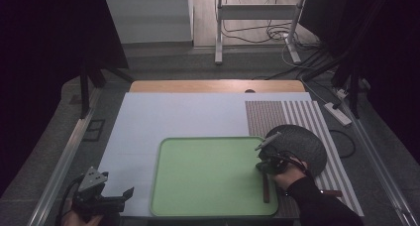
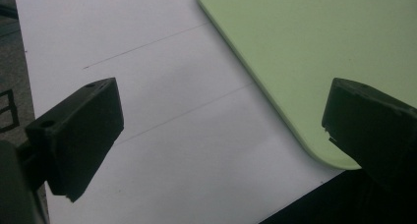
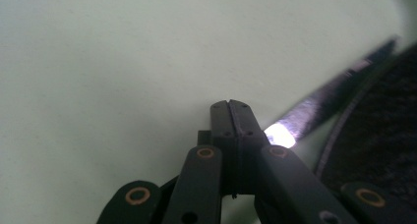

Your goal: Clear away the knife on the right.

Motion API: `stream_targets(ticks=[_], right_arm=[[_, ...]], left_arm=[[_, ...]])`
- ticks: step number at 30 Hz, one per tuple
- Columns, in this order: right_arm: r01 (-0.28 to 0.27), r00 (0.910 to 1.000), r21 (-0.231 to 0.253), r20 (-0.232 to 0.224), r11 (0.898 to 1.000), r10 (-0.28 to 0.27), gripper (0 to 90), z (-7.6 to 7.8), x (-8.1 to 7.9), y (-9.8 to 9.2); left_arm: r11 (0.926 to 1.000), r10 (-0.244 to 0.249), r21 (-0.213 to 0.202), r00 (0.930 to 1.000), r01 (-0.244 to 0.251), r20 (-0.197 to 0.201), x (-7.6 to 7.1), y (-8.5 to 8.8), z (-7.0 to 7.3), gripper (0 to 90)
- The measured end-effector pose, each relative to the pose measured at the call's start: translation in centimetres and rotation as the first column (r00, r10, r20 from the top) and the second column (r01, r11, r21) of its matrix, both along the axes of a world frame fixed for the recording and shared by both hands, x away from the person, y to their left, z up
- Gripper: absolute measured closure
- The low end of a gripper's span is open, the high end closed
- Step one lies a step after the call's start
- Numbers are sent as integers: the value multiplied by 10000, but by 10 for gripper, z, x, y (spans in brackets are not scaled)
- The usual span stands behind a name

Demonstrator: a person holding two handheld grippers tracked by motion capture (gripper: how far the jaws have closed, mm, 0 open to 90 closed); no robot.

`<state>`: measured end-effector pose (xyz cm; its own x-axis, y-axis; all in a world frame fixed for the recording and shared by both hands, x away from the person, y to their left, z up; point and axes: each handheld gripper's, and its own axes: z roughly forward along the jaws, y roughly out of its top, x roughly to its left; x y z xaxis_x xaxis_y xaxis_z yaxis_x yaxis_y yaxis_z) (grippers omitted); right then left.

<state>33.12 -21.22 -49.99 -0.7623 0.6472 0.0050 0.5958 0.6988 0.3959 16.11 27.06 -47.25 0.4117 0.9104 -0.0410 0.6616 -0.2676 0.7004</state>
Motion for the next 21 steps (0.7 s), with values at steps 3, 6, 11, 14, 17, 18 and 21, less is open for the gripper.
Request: stream_targets(ticks=[3,6,11,14,17,18,21], right_arm=[[144,9999,-100,43,9998,-144,894,0,1,-3],[229,9997,-80,34,9997,-229,894,1,2,-5],[45,9999,371,118,9993,-49,876,5,1,-2],[-45,9996,777,277,9970,23,810,9,-1,-1],[-81,9990,923,453,9957,39,731,13,-2,-1],[-153,9989,1134,467,9934,100,644,15,-2,-1],[-176,9987,1248,496,9920,115,578,16,-3,-1]], left_arm=[[10000,2,-20,10000,-2,1,0,0,0,28],[10000,5,-22,10000,-5,0,0,0,0,28],[10000,7,-26,10000,-8,-8,0,0,0,28],[10000,6,-72,10000,-7,-13,0,1,0,28],[10000,7,-94,10000,-7,-15,0,1,0,28],[10000,5,-99,10000,-6,-17,0,1,0,27],[9999,3,-100,10000,-4,-16,0,1,0,27]])
